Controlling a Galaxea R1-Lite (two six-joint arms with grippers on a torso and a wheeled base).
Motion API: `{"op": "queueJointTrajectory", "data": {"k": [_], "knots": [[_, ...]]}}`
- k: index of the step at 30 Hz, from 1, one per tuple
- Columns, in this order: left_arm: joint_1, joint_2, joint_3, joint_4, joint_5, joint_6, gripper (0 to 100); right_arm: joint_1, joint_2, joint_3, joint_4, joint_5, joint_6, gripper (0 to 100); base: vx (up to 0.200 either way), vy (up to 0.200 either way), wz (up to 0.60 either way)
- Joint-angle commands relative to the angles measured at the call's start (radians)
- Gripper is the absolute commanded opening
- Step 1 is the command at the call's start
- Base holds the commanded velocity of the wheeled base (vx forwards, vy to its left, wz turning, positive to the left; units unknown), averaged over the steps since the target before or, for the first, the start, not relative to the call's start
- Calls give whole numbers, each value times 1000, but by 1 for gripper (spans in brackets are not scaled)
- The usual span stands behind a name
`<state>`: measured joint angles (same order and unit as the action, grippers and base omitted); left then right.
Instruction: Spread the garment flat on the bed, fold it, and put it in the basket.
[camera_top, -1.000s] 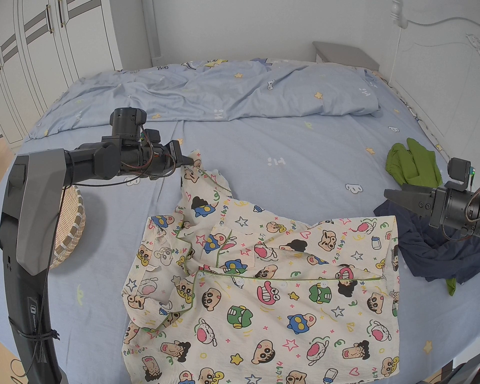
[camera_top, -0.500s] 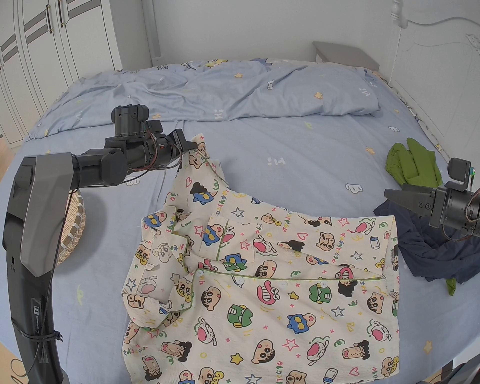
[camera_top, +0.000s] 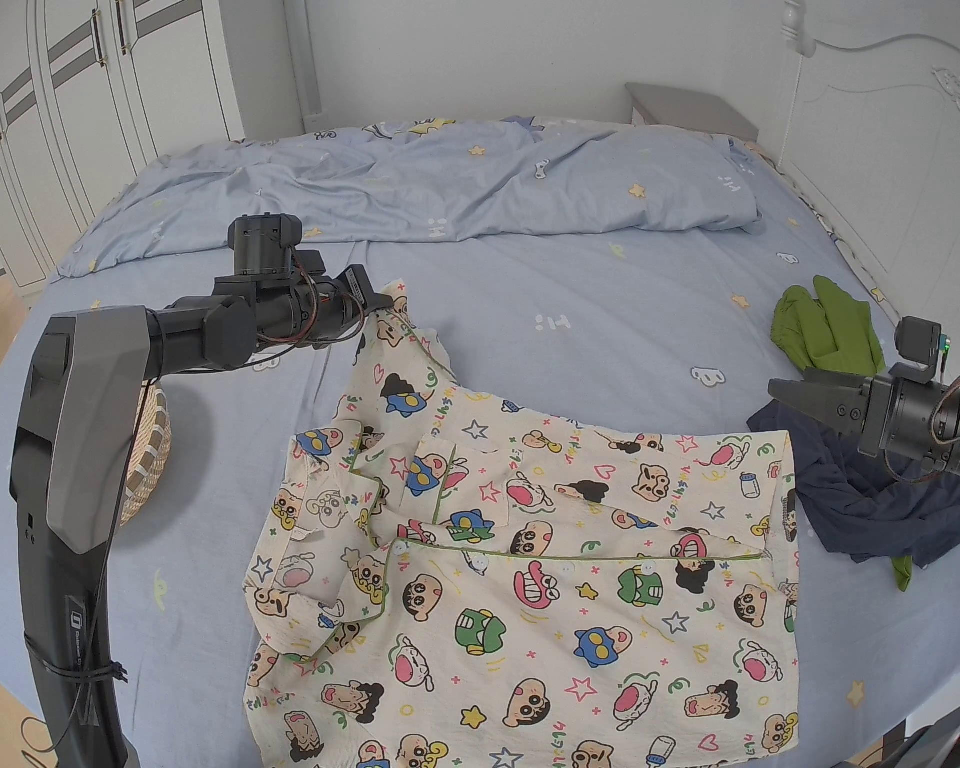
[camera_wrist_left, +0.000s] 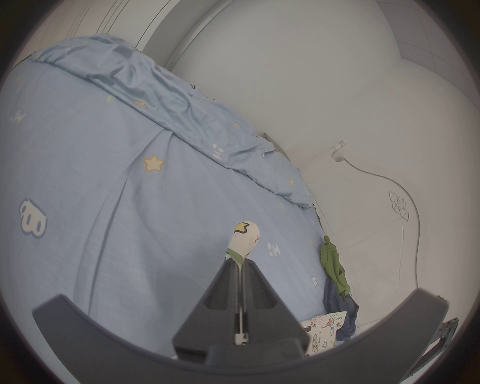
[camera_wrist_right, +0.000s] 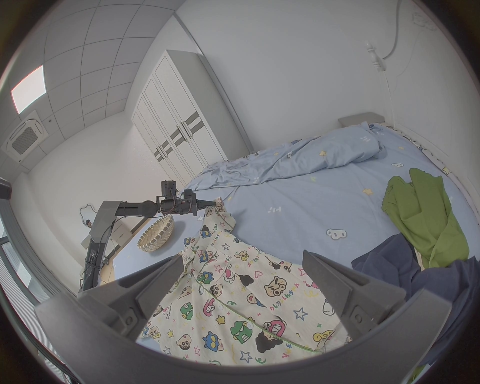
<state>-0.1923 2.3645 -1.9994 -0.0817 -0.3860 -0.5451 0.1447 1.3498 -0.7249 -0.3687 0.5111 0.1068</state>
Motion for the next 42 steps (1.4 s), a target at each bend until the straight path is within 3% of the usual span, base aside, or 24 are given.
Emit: {"op": "queueJointTrajectory", "data": {"k": [1, 8, 23, 30, 35, 42], "knots": [[16, -1, -1, -3, -1, 8, 0, 0, 2, 15, -18, 1, -13, 100, 0, 0, 0], [51, -2, -1, -3, -4, 8, 0, 6, 38, 41, -88, -25, -29, 100, 0, 0, 0], [113, -2, -1, 5, -8, 5, 0, 1, 68, 30, -93, -37, -26, 100, 0, 0, 0], [116, -5, -1, 8, -8, 4, 0, -23, 178, -30, -76, -94, -12, 100, 0, 0, 0], [125, -14, -1, 26, -8, 4, 0, -102, 370, -176, 22, -94, 2, 100, 0, 0, 0], [117, -13, -1, 26, -7, 5, 0, -123, 505, -286, 128, -69, 1, 100, 0, 0, 0]]}}
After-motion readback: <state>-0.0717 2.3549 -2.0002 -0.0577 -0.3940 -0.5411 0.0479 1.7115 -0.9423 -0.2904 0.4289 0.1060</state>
